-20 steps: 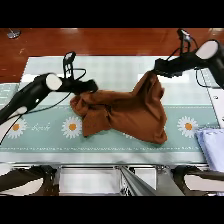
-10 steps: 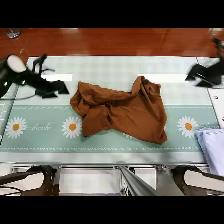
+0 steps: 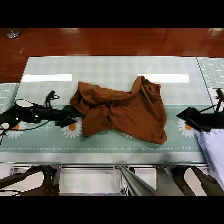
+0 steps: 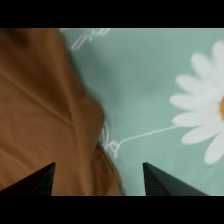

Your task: Fold the shirts.

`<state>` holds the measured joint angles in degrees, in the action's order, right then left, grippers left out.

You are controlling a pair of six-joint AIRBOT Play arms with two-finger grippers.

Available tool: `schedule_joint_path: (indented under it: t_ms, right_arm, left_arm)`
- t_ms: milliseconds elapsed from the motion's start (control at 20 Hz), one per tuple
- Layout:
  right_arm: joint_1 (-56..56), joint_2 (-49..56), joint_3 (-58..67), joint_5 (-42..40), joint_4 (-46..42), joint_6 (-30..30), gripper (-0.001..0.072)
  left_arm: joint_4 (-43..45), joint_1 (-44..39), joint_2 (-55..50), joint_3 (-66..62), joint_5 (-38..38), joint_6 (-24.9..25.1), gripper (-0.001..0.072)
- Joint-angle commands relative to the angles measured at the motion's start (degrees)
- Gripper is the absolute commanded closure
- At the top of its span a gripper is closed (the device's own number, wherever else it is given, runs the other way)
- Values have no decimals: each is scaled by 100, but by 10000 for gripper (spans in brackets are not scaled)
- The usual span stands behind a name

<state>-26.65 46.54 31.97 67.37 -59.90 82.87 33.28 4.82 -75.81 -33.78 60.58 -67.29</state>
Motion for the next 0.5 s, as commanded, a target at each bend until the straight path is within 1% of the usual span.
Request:
schedule_joint_path:
  t_ms: [0, 100, 150, 200, 250, 300, 450]
  right_arm:
    - [-44, -306, -494, 125, 334, -111, 85]
    - [-44, -306, -494, 251, 345, -111, 85]
    - [-44, -306, -494, 345, 321, -111, 85]
    - [-44, -306, -496, 446, 247, -109, 85]
    - [-44, -293, -498, 560, 136, -107, 85]
    - [-44, -284, -535, 658, 50, -94, 85]
    - [2, -284, -903, 944, -20, -7, 85]
  left_arm:
    - [-492, -721, -48, 223, -654, 269, 7]
    - [-813, -1071, -68, 201, -815, 308, 8]
    - [-894, -1158, -68, 140, -796, 496, 14]
    - [-887, -1207, -68, 72, -754, 540, 231]
    - [-890, -1217, -68, 15, -680, 614, 700]
    - [-892, -1217, -68, -63, -577, 713, 686]
    - [-892, -1220, -66, -262, -354, 726, 686]
